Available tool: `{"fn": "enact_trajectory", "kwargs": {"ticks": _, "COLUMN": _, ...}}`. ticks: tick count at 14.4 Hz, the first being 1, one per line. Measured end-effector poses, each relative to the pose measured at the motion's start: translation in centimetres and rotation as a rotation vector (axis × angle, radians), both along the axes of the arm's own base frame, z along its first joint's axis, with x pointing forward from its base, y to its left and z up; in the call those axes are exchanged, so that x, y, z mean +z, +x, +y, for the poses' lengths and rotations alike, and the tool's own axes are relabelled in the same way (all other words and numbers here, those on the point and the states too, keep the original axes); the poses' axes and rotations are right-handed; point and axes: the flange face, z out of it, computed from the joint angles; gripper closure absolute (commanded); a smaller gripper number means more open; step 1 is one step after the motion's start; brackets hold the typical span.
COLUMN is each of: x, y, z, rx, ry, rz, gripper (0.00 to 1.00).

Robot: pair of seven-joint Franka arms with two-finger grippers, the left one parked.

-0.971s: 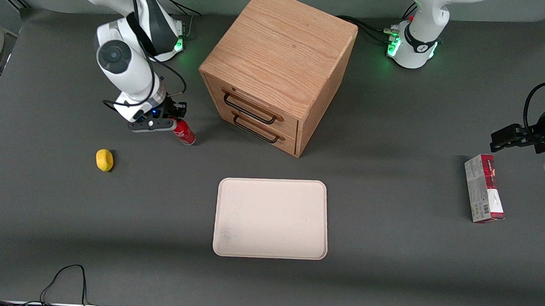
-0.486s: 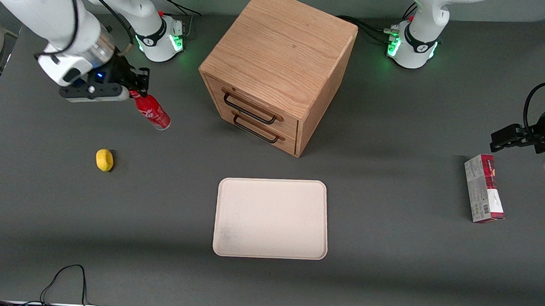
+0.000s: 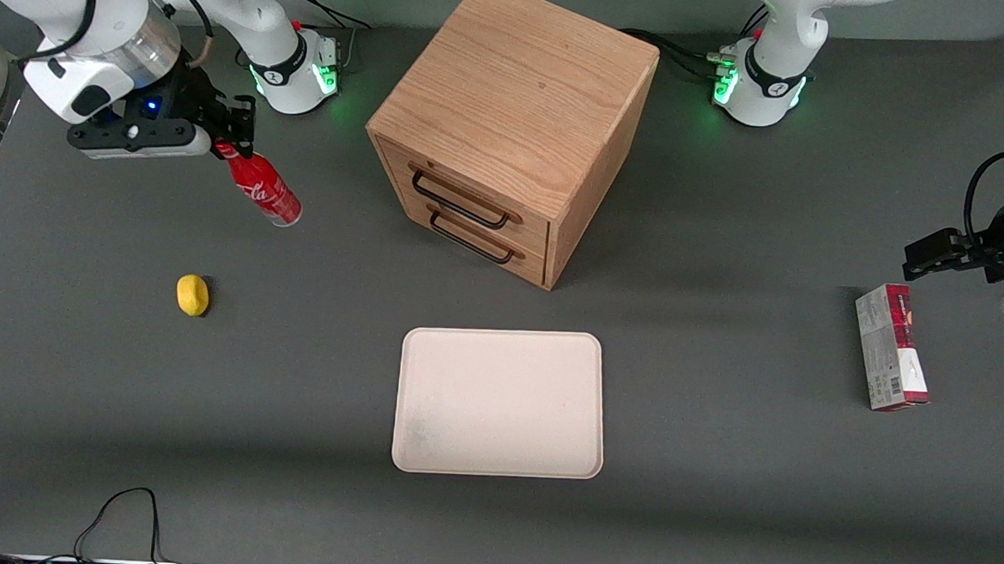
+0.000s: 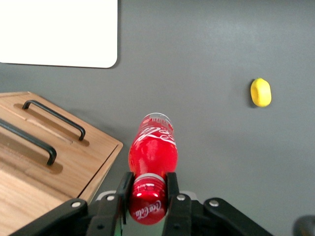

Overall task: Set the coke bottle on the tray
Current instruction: 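Lift the gripped bottle up off the table with the right gripper, then carry the bottle over the cream tray and lower it onto it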

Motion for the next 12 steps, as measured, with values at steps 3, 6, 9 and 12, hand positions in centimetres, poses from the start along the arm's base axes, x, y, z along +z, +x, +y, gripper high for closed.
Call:
{"fn": "enact_trajectory", "kwargs": {"ticks": 3, "x": 1.0, "y": 1.1, "z": 0.7, "rx": 0.002, "ry": 0.001, "rz": -0.017, "gripper": 0.89}}
{"fn": "enact_trajectory", "kwargs": {"ticks": 6, "x": 0.5, "y": 6.4, "z": 3.8, "rx": 0.007, "ry": -0.003, "rz": -0.043, "gripper": 0.91}}
{"fn": "enact_trajectory", "kwargs": {"ticks": 9, "x": -2.8, "y": 12.7, "z": 8.9, "rx": 0.029, "ry": 0.016, "rz": -0.054, "gripper": 0.96}}
{"fn": "enact_trajectory", "kwargs": {"ticks": 12, "x": -6.9, "y": 16.2, "z": 13.3, "rx": 0.072, "ry": 0.028, "rz": -0.071, "gripper": 1.00}}
